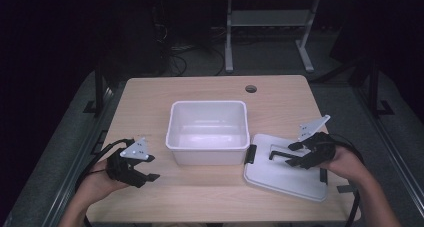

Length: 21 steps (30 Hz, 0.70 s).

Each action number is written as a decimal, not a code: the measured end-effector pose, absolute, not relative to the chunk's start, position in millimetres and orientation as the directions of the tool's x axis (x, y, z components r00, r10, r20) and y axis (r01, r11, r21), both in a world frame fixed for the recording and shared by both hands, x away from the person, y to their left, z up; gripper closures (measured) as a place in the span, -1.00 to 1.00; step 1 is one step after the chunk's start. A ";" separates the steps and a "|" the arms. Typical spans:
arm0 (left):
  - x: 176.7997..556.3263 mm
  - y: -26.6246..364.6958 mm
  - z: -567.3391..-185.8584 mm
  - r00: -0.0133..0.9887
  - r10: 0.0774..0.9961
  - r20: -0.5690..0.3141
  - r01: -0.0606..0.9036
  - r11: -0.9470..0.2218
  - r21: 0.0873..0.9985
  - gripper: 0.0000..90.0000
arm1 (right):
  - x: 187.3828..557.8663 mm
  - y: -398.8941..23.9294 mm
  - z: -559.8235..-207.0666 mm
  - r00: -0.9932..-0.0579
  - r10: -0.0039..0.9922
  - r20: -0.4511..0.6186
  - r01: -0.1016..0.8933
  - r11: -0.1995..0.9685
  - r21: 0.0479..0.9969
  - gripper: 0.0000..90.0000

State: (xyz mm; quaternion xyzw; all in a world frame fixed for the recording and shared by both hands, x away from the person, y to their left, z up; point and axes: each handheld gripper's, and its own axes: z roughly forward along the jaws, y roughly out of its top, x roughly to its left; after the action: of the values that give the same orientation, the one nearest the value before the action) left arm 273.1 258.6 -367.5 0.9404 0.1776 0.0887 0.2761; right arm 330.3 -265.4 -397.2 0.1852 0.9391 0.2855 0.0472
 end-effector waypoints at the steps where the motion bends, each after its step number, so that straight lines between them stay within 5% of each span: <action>1: 273.1 259.1 -368.7 0.921 0.384 0.069 0.285 -0.783 0.552 -0.14 | 331.2 -265.1 -398.1 -0.928 0.371 0.019 0.320 0.772 0.550 0.02; 9: 270.0 261.2 -376.5 0.919 0.391 0.061 0.289 -0.769 0.570 -0.16 | 335.1 -262.6 -402.7 -0.932 0.361 0.017 0.313 0.784 0.537 0.30; 21: 268.2 259.9 -391.1 0.921 0.387 0.038 0.300 -0.770 0.562 -0.21 | 337.4 -261.1 -406.0 -0.933 0.358 0.026 0.317 0.787 0.529 0.42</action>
State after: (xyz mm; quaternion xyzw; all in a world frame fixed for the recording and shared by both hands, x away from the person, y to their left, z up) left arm 268.2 259.9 -391.1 0.9378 0.1832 0.0758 0.2850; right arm 337.4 -261.1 -406.0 0.1786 0.9446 0.2728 0.0379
